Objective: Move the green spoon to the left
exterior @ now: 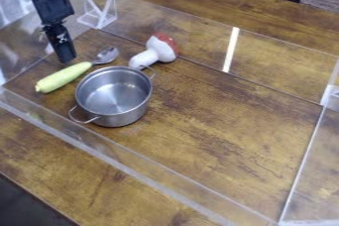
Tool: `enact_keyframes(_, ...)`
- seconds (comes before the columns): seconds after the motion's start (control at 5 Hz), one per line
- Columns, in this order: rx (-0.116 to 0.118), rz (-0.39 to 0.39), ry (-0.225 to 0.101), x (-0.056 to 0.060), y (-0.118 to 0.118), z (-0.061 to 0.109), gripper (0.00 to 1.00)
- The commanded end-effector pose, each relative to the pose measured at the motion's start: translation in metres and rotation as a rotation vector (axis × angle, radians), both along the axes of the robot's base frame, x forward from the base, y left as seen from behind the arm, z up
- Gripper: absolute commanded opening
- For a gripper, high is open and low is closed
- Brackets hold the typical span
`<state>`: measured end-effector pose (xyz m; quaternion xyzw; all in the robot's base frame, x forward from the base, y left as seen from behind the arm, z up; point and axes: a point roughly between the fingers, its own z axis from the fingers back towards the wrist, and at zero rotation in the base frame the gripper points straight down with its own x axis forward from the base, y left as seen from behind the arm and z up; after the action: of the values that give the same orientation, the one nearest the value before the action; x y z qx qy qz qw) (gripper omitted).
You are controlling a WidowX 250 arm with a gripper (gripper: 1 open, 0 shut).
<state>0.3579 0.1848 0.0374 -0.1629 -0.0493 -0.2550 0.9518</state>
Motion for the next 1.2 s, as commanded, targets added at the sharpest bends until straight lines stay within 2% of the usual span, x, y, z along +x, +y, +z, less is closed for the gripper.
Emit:
enact_keyframes(0.0,0.030,-0.057,-0.047,-0.0024,0.0126,0.0176,0.00)
enact_keyframes(0.2,0.029,-0.122,-0.047,-0.0057,0.0159,0.0155,1.00)
enact_keyframes(0.4,0.028,-0.166,-0.046,-0.0036,0.0154,0.0141,1.00)
enact_keyframes(0.6,0.026,-0.212,-0.045,-0.0019,0.0125,0.0124,0.00)
enact_keyframes(0.8,0.024,-0.221,-0.044,-0.0021,0.0098,0.0101,1.00)
enact_keyframes(1.0,0.022,-0.228,-0.042,-0.0020,0.0074,0.0079,1.00)
